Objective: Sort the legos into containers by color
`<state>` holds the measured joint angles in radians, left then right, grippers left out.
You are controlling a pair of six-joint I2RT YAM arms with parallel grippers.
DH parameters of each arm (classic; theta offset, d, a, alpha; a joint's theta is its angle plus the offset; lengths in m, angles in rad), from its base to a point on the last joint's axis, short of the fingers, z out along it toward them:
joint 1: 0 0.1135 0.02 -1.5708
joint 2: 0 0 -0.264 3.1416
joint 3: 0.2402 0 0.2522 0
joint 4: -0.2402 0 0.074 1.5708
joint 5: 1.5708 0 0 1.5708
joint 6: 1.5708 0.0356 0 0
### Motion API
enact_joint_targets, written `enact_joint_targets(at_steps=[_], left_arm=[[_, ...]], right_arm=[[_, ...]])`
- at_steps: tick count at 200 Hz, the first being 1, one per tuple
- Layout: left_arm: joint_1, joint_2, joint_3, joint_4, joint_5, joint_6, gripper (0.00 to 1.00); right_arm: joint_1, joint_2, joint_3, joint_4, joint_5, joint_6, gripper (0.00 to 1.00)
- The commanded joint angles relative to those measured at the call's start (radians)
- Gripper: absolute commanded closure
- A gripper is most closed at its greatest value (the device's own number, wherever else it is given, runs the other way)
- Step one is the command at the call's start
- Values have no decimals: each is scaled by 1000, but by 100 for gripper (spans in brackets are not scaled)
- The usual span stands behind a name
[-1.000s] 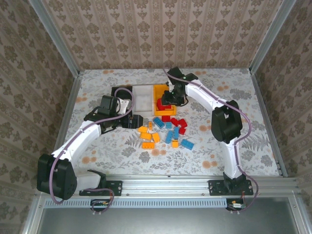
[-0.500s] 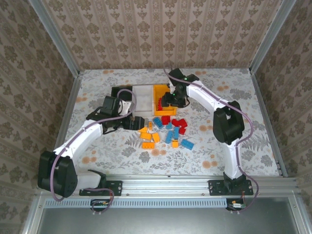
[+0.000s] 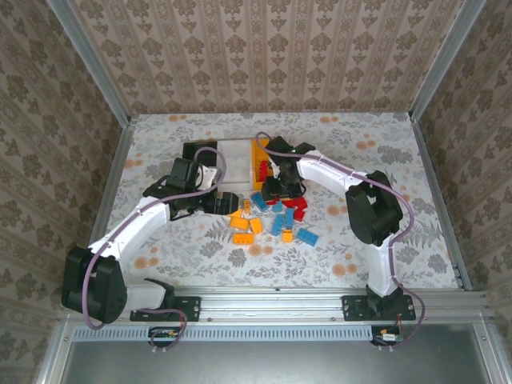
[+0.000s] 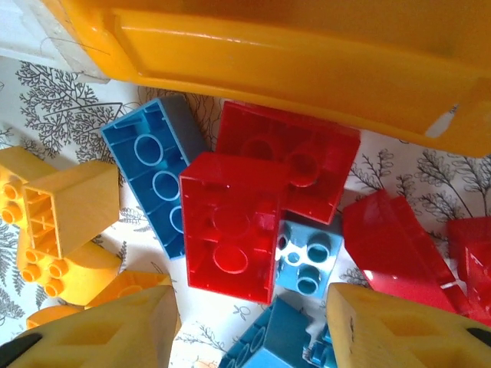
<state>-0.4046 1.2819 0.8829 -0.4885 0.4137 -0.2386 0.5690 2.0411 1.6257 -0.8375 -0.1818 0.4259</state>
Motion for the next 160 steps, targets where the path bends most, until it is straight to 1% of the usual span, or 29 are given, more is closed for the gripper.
enact_joint_targets(at_steps=[1, 30, 81, 108, 139, 160], left_arm=[[-2, 10, 8, -16, -10, 15, 0], [0, 8, 9, -19, -10, 14, 0], [-1, 5, 10, -21, -12, 15, 0], [0, 5, 10, -20, -12, 15, 0], [0, 4, 10, -21, -12, 15, 0], [0, 3, 10, -21, -10, 15, 0]], right_arm=[[16, 47, 77, -16, 64, 12, 43], [23, 111, 142, -68, 107, 20, 42], [34, 162, 204, -111, 163, 14, 41], [40, 177, 221, -112, 164, 10, 47], [43, 177, 229, -113, 171, 16, 59], [43, 154, 230, -116, 175, 17, 63]])
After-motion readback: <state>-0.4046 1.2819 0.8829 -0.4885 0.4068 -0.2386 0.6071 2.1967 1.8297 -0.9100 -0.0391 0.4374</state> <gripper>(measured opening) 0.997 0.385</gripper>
